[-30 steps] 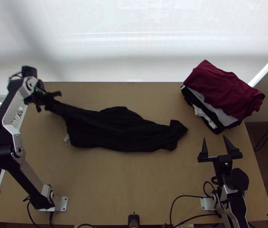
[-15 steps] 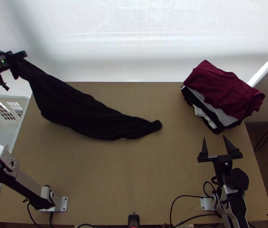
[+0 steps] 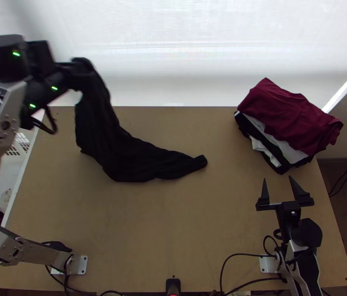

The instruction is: Fold the t-shirt

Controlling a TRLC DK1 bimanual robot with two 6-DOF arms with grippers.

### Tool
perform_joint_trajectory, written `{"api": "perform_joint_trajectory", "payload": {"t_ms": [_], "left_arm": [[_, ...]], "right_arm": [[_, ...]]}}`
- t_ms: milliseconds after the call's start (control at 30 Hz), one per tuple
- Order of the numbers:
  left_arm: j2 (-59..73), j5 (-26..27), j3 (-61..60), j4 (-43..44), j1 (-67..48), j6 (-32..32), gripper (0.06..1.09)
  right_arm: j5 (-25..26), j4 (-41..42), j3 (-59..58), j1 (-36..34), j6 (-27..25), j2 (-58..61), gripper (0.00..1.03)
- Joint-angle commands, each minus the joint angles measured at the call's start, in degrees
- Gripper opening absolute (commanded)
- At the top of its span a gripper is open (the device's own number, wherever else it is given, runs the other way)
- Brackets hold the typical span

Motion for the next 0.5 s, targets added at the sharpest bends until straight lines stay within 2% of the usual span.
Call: {"api": "perform_joint_trajectory", "payload": {"t_ms": [0,233,467], "left_arm": [[-0.75,-1.18,-3.93,0.5,-8.42,-1.33,0.09],[3.91,-5.84,-15.26,2.17,-24.85,-2.03,0.09],[8.74,-5.92,-23.09,10.08,-34.43,-4.67,0.09]], "right_arm": [[-0.06,-0.93,-0.42,-0.32,0.22,-0.38,0.98],[-0.06,-0.93,-0.42,-0.32,0.22,-0.38,0.98],[-0.06,-0.93,-0.42,-0.32,0.22,-0.38,0.98]]}}
